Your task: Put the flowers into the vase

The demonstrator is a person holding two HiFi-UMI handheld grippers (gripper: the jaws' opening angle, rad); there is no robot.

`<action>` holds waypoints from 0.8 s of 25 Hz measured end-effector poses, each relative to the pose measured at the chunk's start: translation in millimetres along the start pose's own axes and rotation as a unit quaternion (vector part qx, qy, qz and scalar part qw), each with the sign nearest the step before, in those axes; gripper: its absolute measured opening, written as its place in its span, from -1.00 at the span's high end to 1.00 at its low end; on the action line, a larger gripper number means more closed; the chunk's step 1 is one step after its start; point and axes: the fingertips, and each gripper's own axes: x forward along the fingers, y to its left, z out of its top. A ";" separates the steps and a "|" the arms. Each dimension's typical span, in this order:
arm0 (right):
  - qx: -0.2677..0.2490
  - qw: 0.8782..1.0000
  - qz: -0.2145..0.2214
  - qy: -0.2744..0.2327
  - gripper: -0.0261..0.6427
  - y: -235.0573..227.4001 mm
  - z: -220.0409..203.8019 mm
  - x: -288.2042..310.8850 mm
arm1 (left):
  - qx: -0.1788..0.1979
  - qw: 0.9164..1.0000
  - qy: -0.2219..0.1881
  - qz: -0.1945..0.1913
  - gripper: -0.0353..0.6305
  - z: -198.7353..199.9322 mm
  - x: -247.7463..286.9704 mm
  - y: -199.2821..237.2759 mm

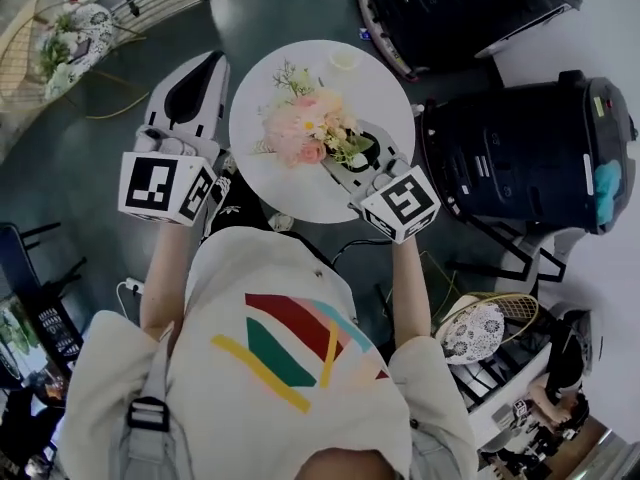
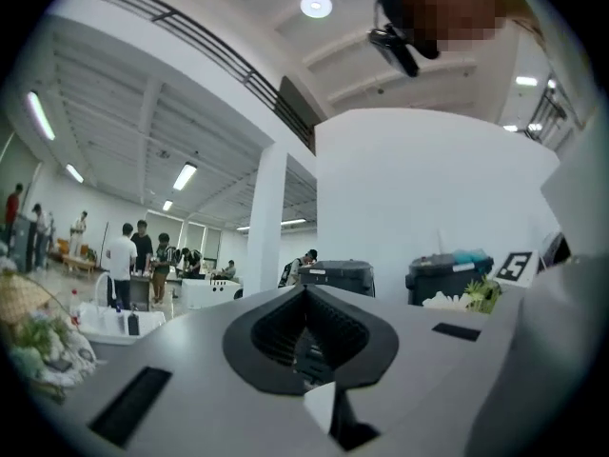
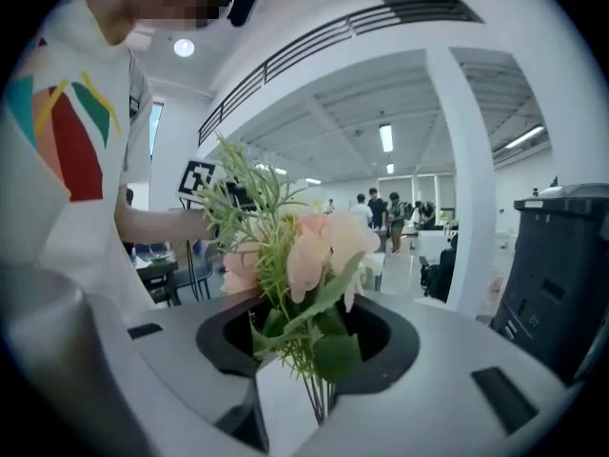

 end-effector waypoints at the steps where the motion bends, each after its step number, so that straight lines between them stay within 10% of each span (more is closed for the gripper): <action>1: 0.004 1.000 -0.011 -0.022 0.38 -3.2 15.4 -5.5 | -0.022 1.000 -0.008 0.003 0.87 8.2 7.4 2.1; 10: 0.061 0.968 -0.088 -0.226 0.38 -54.3 141.8 -65.9 | -0.016 0.995 -0.057 -0.074 0.87 89.0 93.6 -9.6; 20: 0.128 0.910 -0.186 -0.349 0.38 -103.1 185.6 -91.2 | 0.003 0.987 -0.058 -0.147 0.88 96.7 150.6 -1.7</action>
